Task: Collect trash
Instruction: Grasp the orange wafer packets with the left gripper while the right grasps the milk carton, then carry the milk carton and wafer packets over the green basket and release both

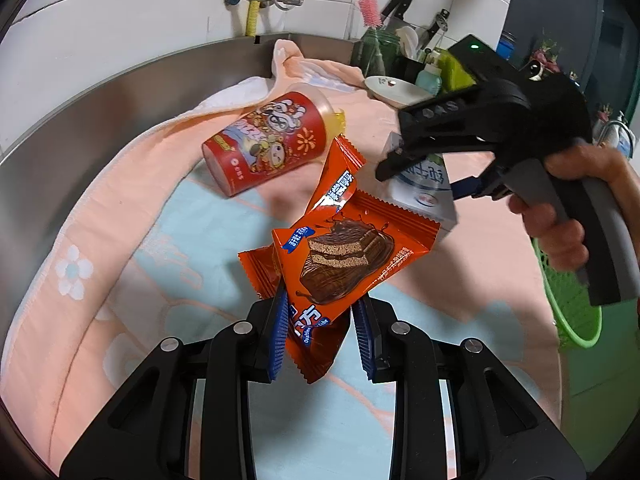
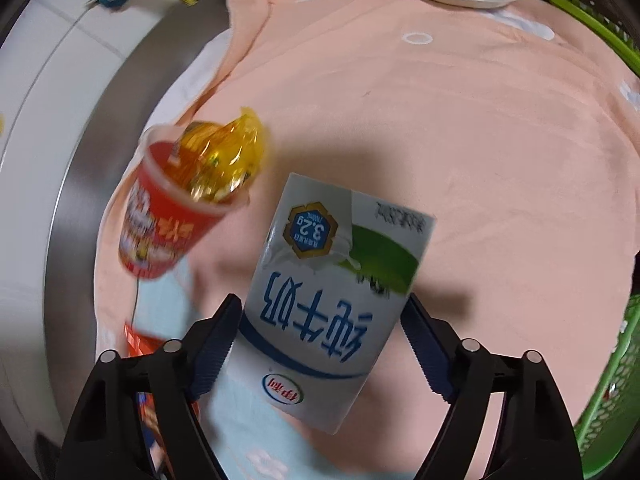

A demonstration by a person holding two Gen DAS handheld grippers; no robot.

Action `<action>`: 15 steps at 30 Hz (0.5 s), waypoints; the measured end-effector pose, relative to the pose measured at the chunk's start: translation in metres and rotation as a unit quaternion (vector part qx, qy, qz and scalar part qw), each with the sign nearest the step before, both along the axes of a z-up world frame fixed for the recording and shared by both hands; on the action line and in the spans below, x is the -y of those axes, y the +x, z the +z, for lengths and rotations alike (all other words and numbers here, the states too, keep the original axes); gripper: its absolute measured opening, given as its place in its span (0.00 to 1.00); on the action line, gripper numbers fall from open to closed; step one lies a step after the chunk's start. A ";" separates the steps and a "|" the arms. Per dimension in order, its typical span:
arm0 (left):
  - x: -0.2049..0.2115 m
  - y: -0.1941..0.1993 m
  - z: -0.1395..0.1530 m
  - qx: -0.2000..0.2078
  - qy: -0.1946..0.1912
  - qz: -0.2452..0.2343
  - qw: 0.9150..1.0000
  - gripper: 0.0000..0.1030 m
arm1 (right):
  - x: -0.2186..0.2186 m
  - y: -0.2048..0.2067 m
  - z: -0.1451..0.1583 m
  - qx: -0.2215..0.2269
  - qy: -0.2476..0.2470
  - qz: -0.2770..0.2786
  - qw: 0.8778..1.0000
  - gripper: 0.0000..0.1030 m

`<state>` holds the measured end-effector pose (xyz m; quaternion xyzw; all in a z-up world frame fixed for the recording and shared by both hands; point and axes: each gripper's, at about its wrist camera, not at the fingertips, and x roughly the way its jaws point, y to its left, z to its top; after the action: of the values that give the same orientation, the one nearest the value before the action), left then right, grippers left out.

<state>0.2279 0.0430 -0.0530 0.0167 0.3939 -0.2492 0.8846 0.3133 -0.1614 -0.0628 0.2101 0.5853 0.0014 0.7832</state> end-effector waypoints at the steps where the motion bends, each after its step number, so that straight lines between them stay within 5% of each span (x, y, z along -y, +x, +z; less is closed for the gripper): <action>1: 0.002 -0.002 0.001 0.001 0.000 -0.001 1.000 0.28 | 0.002 -0.008 0.002 0.004 -0.001 0.006 1.000 0.73; 15: 0.034 -0.035 0.018 0.007 -0.001 -0.018 1.000 0.28 | 0.050 -0.088 0.013 0.034 0.029 0.043 0.998 0.65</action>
<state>0.1927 0.0094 -0.0353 0.0242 0.3866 -0.2653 0.8829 0.2254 -0.2115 -0.0500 0.2070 0.5663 0.0589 0.7956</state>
